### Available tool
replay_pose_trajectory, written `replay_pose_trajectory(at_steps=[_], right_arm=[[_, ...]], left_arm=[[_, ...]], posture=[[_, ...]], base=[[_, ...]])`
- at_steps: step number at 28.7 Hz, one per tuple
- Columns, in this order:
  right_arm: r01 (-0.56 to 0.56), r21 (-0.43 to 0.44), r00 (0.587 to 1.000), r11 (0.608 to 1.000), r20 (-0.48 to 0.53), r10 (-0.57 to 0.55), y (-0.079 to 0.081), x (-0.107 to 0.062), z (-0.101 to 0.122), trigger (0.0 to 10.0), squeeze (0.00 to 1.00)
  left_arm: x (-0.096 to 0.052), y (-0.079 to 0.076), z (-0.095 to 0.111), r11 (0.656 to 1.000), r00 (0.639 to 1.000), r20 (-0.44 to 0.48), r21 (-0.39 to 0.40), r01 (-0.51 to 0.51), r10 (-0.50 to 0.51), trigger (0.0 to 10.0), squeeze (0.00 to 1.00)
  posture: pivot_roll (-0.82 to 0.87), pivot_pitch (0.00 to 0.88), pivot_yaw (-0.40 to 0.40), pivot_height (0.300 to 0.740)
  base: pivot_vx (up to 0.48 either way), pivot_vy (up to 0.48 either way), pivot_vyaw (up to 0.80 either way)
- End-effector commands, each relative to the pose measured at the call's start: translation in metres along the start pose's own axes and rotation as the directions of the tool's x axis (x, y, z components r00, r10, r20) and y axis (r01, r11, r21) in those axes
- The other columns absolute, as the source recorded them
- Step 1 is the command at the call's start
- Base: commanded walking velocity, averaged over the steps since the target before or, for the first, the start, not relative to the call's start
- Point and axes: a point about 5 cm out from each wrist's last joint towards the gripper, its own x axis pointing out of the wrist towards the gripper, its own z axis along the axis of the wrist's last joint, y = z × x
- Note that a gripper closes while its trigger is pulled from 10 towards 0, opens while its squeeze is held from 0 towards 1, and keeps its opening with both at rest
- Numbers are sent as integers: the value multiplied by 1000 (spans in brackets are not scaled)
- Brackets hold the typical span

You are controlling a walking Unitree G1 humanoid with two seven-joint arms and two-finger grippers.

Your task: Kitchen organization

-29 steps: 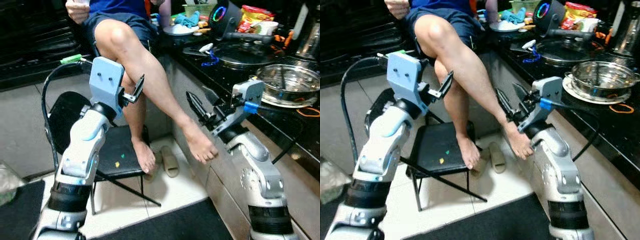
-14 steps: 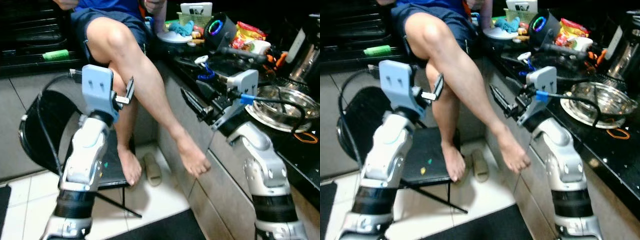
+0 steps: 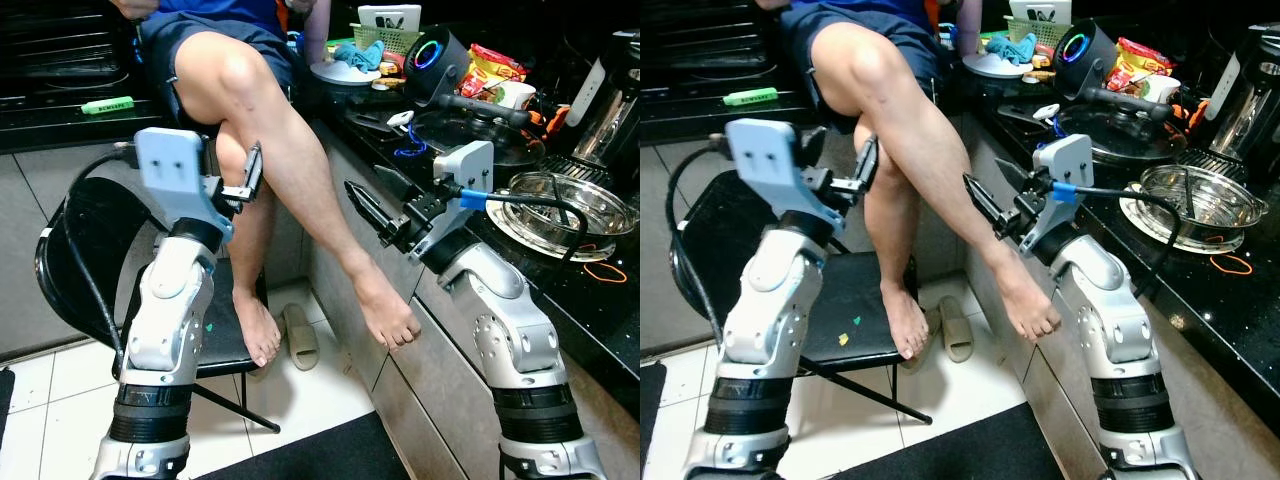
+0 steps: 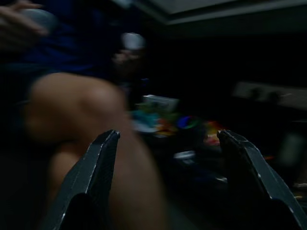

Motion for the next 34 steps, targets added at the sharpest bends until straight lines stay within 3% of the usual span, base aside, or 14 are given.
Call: replay_pose_trajectory(at_steps=[1,2,6,10,17,20,29,34], right_arm=[[28,-18,1000,999,-2,-28,-6,-6,3,10000,0],[28,-18,1000,999,-2,-28,-6,-6,3,10000,0],[44,-23,999,999,-6,-44,-9,-9,4,10000,0],[48,-23,999,999,-7,-48,-10,-9,3,10000,0],[47,-19,999,999,-7,-47,-9,-9,2,10000,0],[47,-19,999,999,-7,-47,-9,-9,2,10000,0],[43,-12,999,999,-1,-43,-1,-3,-2,10000,0],[40,-15,999,999,-2,-40,1,2,-5,10000,0]], left_arm=[[-1,-23,4,994,998,-37,-101,42,-46,10000,0],[-1,-23,4,994,998,-37,-101,42,-46,10000,0],[-1,-58,27,962,992,14,-241,126,-126,10000,0],[6,-68,43,946,988,59,-285,152,-141,10000,0],[16,-75,68,945,984,90,-276,173,-154,10000,0],[17,-76,68,945,985,79,-281,168,-151,10000,0],[22,-78,72,965,982,60,-185,188,-180,10000,0],[26,-78,73,965,984,41,-193,175,-171,10000,0]], posture=[[-72,0,-45,740],[-72,0,-45,740],[-72,0,-40,740],[-68,0,-40,740],[-59,0,-32,740],[-55,0,-33,740],[-78,0,3,740],[-78,0,13,740]], base=[[0,0,0],[0,0,0],[0,0,0],[0,0,0],[0,0,0],[0,0,0],[0,0,0],[0,0,0]])
